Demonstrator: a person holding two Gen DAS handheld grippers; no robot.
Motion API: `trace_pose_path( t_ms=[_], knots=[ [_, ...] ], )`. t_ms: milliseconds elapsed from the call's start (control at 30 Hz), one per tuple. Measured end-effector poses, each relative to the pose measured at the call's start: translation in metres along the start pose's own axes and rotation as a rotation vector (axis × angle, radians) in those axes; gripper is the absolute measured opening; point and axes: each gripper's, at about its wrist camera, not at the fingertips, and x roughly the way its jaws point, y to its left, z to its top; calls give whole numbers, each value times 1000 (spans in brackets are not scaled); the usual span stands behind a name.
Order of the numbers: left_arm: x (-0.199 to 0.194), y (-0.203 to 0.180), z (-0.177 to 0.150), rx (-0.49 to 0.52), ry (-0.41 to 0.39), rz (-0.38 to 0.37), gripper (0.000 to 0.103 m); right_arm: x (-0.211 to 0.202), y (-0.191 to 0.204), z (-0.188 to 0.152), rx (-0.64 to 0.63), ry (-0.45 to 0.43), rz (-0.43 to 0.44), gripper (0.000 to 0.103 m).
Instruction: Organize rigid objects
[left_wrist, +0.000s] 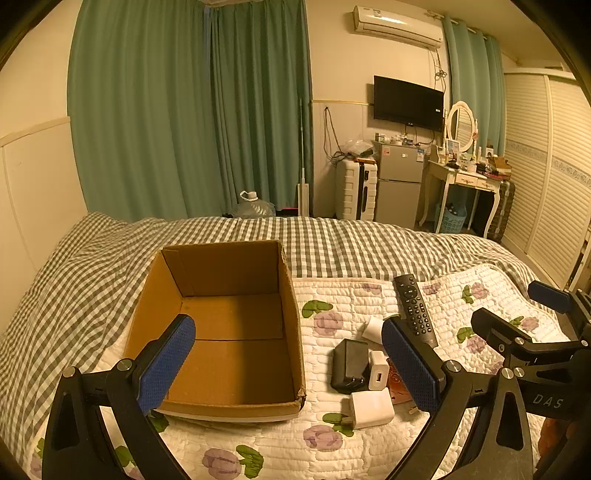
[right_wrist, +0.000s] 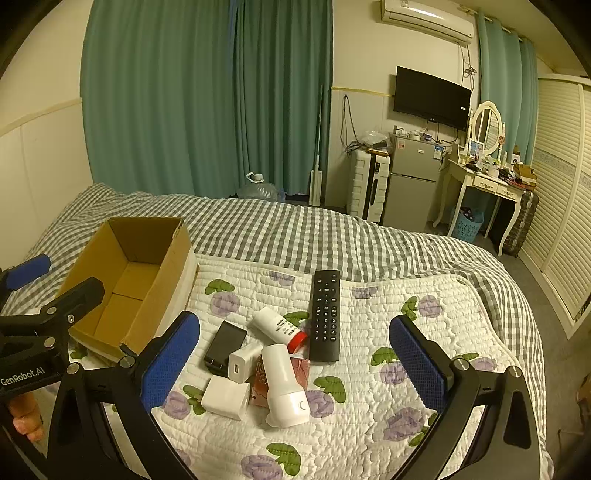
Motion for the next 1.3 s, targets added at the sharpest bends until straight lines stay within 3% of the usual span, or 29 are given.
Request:
trace_pose_path(
  t_ms=[1300],
  knots=[
    [1,2,-1,3,4,0,103,1,1,-1,-4,4,0,103]
  ],
)
